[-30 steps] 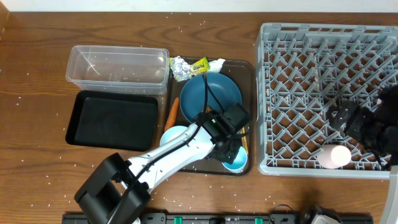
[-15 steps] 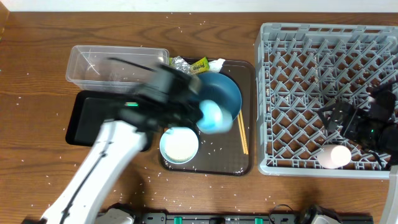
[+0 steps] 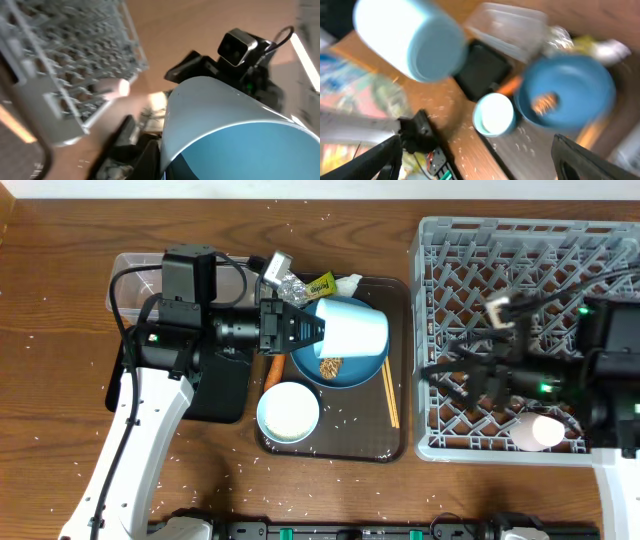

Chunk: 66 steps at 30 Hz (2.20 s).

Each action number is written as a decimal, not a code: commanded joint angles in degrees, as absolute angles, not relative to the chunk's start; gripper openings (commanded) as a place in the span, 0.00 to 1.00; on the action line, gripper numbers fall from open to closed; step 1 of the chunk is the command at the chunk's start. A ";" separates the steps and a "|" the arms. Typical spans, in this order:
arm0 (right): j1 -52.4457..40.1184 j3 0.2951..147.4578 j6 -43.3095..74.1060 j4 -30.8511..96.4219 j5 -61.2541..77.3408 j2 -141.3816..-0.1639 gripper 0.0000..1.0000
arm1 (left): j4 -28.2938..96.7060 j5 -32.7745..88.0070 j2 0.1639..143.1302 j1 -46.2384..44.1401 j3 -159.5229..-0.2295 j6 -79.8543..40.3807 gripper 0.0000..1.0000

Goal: Sort waste into correct bins and load items into the dishwasher rack
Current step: 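Hand the light-blue cup from the left gripper to the right gripper, then place the light-blue cup in the rack's front right with the right gripper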

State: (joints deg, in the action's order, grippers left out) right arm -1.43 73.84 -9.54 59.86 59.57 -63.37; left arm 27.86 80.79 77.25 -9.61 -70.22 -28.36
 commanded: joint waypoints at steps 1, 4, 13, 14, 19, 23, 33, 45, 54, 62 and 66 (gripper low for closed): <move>-6.61 74.13 -11.14 55.13 66.22 -63.35 0.88 | 27.46 87.53 77.25 -9.74 -70.70 -30.79 0.06; -9.85 74.13 -7.20 48.86 66.22 -63.55 0.89 | 27.49 89.47 77.23 -9.74 -70.70 -30.79 0.06; -16.25 74.13 -1.69 36.75 66.13 -67.16 0.91 | 27.40 89.97 77.17 -12.27 -70.70 -30.76 0.06; -16.88 74.13 -1.69 36.49 65.76 -67.83 0.89 | 26.96 89.97 77.17 -12.73 -70.70 -30.76 0.06; -18.92 74.13 -1.21 36.01 64.99 -70.54 0.80 | 25.12 89.73 77.14 -13.58 -70.70 -30.79 0.06; -19.05 74.15 -0.84 35.27 64.99 -70.11 0.72 | 25.04 88.62 77.14 -13.58 -70.70 -30.76 0.06; -18.50 74.15 1.52 37.41 59.44 -66.52 0.46 | 24.91 81.97 77.14 -13.58 -70.70 -30.81 0.61; -2.46 74.15 6.17 57.10 34.89 -58.70 0.44 | 24.93 81.38 77.14 -12.29 -70.70 -30.79 0.95; 20.01 74.15 7.77 71.77 7.42 -57.78 0.42 | 24.88 81.34 77.14 -12.29 -70.70 -30.74 0.98; 31.51 74.15 13.93 75.13 -4.99 -65.60 0.45 | 24.95 81.41 77.14 -12.29 -70.70 -30.76 0.99; 35.09 74.15 14.79 75.05 -5.58 -70.50 0.44 | 24.95 81.41 77.14 -12.29 -70.70 -30.76 0.99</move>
State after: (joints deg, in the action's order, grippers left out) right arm 32.82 73.80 12.27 75.05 -1.85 -68.14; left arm 25.10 81.01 77.38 -12.53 -70.22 -31.46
